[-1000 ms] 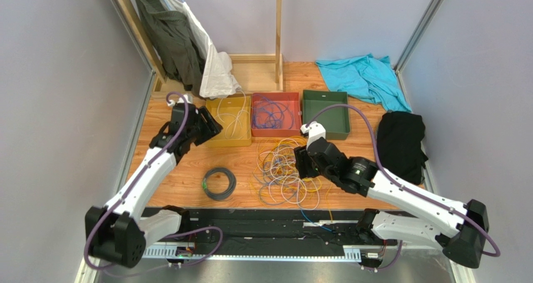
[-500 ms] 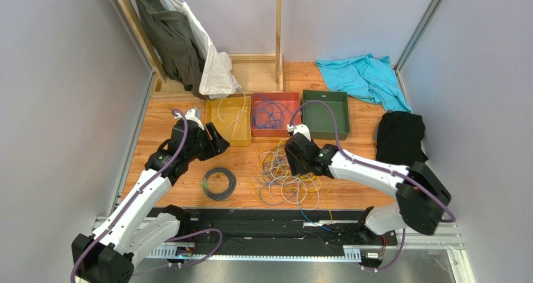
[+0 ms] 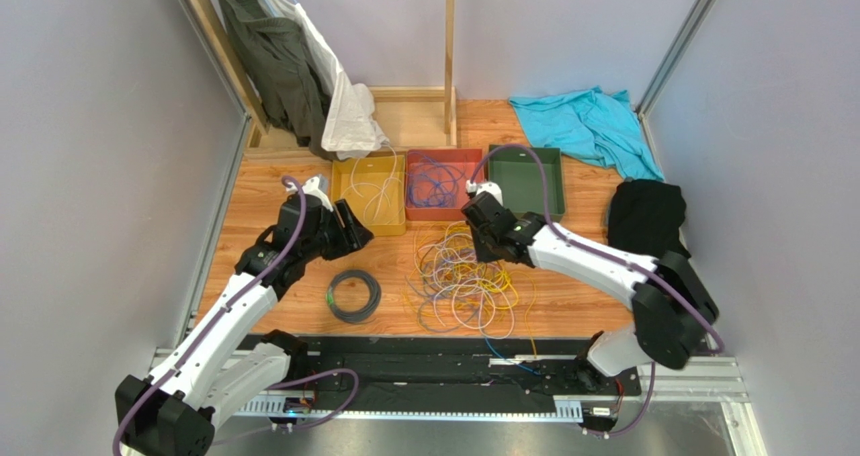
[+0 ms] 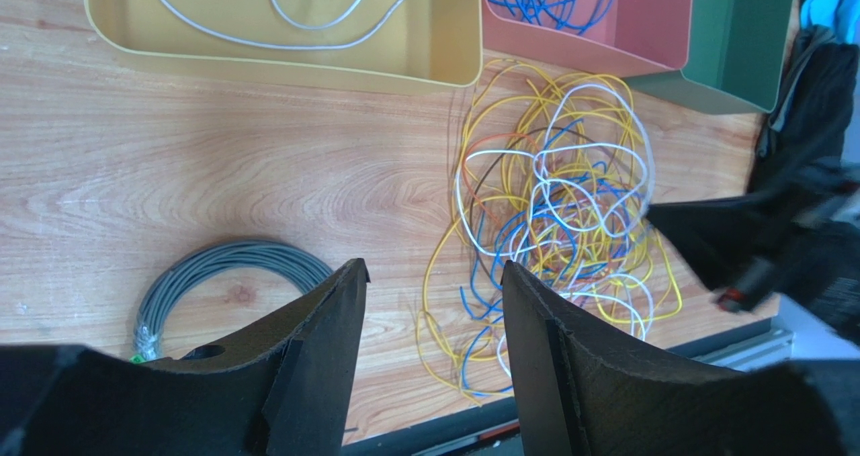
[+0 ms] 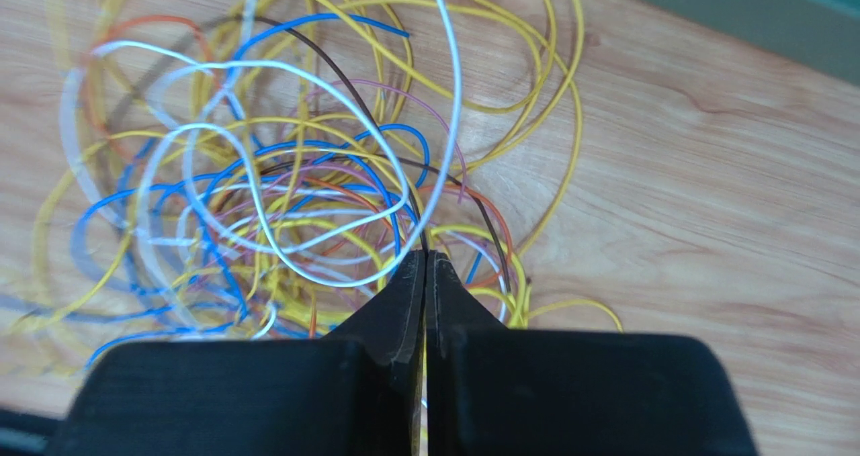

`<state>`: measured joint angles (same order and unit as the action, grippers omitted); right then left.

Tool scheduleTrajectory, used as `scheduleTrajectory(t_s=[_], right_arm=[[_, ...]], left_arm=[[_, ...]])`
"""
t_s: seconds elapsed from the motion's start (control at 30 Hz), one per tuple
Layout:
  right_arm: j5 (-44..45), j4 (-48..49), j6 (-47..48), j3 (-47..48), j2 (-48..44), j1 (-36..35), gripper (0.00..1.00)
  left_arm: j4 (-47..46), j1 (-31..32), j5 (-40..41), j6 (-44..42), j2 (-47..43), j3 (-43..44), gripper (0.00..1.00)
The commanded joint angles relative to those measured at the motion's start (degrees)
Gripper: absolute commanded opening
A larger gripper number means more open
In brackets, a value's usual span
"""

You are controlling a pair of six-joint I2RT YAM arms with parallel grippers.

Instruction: Untangle the cables

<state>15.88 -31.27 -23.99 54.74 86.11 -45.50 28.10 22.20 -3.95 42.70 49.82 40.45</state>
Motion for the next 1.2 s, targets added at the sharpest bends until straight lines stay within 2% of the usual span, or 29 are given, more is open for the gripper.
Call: scheduleTrajectory(t_s=[0.0,0.03,0.17,0.33,0.43,0.57,0.77,0.97,1.17], right_arm=[[1.0,-5.0,-0.3,8.8,-13.7,-1.7,0.0],[1.3,-7.1,0.7,10.5,-18.1,-3.4,0.0],[2.3,-8.2,4.2,20.7,-26.4,-8.8,0.0],[2.7,-17.4,4.3,33.1,-26.6,-14.1,0.0],[4.6,-19.0,4.4,38.2,-26.7,-17.4,0.0],[5.2,-18.6,3.4,38.5,-27.7,-17.6,0.0],[11.7,-16.0,1.5,32.2,-28.7,-17.3,0.0],[12.3,-16.7,-1.1,30.1,-26.4,-9.4,0.0],[7.1,-11.1,-0.3,24.8,-21.5,4.6,0.0]], left_arm=[[-0.7,0.7,-1.1,-2.9,-0.8,3.2,0.61],[-1.8,0.9,-1.7,-3.5,-0.6,3.3,0.61],[-5.9,0.9,-4.1,-4.1,-0.5,2.6,0.6],[-6.8,0.9,-4.1,-3.8,-0.4,3.1,0.6],[-6.4,0.9,-4.0,-3.9,-0.8,3.6,0.59],[-6.0,0.9,-5.1,-3.6,-1.0,4.6,0.59],[-5.1,0.9,-5.2,-3.3,-1.1,3.9,0.59],[-5.1,0.9,-6.3,-1.3,-1.8,0.2,0.58],[-5.2,1.8,-8.4,-2.3,-1.7,-2.3,0.58]])
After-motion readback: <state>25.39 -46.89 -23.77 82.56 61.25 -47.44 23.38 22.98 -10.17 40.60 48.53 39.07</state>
